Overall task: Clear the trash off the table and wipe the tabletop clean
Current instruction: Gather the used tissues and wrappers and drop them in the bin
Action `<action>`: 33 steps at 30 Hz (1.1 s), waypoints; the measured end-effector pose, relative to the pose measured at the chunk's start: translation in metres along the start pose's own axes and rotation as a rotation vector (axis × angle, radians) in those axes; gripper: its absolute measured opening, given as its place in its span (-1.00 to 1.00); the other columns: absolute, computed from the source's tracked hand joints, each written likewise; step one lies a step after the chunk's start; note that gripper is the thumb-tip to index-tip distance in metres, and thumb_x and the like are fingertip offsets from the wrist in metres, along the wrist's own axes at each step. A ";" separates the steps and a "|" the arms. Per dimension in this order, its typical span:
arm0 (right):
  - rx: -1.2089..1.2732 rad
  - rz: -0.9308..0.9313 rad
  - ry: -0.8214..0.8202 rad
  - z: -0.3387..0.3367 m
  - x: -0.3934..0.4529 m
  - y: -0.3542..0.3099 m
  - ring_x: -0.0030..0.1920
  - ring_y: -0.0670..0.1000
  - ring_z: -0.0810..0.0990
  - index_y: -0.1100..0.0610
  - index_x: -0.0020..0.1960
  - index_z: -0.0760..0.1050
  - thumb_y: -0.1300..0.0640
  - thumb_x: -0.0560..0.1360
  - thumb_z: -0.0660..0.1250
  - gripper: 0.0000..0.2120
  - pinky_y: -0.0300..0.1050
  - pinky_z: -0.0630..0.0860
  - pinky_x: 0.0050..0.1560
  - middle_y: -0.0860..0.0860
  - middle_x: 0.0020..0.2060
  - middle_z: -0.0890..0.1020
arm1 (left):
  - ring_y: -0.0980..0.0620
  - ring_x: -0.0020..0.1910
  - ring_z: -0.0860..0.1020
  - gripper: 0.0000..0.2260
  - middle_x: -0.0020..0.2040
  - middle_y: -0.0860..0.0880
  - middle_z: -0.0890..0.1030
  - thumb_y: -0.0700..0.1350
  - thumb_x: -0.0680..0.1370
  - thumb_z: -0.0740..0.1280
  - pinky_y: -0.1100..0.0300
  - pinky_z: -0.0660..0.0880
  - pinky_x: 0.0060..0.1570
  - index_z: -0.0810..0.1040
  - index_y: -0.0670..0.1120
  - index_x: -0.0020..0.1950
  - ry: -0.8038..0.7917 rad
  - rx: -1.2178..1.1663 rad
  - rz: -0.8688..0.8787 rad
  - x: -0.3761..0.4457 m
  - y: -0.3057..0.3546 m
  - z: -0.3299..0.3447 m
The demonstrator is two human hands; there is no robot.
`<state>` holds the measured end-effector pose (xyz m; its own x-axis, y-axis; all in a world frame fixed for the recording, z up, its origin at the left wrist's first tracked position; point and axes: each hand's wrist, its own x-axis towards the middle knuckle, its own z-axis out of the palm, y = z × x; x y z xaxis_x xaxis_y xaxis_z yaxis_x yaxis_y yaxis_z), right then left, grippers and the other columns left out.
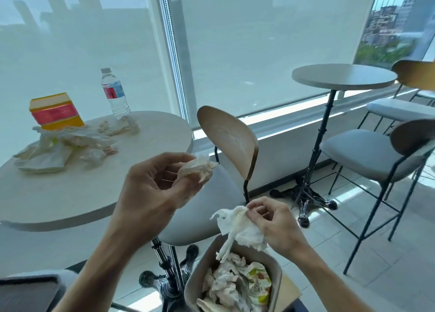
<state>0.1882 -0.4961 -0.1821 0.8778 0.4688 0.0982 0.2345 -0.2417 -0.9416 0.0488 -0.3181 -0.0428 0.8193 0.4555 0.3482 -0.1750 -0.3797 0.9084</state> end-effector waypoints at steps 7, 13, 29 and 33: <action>-0.158 0.179 -0.116 0.013 -0.020 0.059 -0.17 0.01 0.64 -0.01 -0.07 0.61 0.12 0.52 0.42 -0.96 -0.17 0.63 -0.19 0.01 -0.20 0.65 | -0.10 -0.28 0.65 -0.88 -0.22 -0.09 0.68 -0.17 0.44 0.50 0.27 0.53 -0.37 0.70 0.04 -0.07 -0.049 0.028 -0.037 -0.017 -0.012 0.026; -0.223 0.307 -0.293 0.015 -0.024 0.075 -0.09 -0.07 0.64 -0.05 0.13 0.59 0.06 0.54 0.37 -0.83 -0.19 0.61 -0.11 -0.05 -0.08 0.64 | 0.05 -0.32 0.60 -0.87 -0.22 -0.11 0.68 -0.12 0.43 0.49 0.33 0.47 -0.39 0.68 -0.01 -0.04 -0.132 0.015 -0.116 -0.034 -0.035 0.039; -0.132 0.155 -0.169 0.016 0.010 0.019 -0.10 -0.01 0.63 -0.09 -0.06 0.59 0.07 0.55 0.37 -0.93 -0.16 0.55 -0.02 -0.02 -0.17 0.64 | 0.26 0.19 0.53 -0.50 0.27 0.15 0.57 -0.01 0.44 0.47 0.28 0.42 0.27 0.48 0.16 0.37 -0.468 0.441 -0.410 -0.057 -0.163 0.055; -0.095 0.063 -0.197 0.029 0.031 -0.022 -0.05 -0.01 0.63 -0.08 -0.01 0.58 0.08 0.56 0.36 -0.93 -0.20 0.55 -0.02 -0.01 -0.13 0.63 | 0.29 0.07 0.56 -0.64 0.09 0.19 0.63 0.05 0.44 0.48 0.21 0.53 0.18 0.57 0.20 0.23 -0.332 0.366 -0.298 -0.032 -0.133 0.018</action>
<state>0.1978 -0.4515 -0.1683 0.7955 0.6051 -0.0334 0.2284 -0.3503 -0.9084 0.0559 -0.2971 -0.1789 0.9420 0.3310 -0.0550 0.2413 -0.5545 0.7965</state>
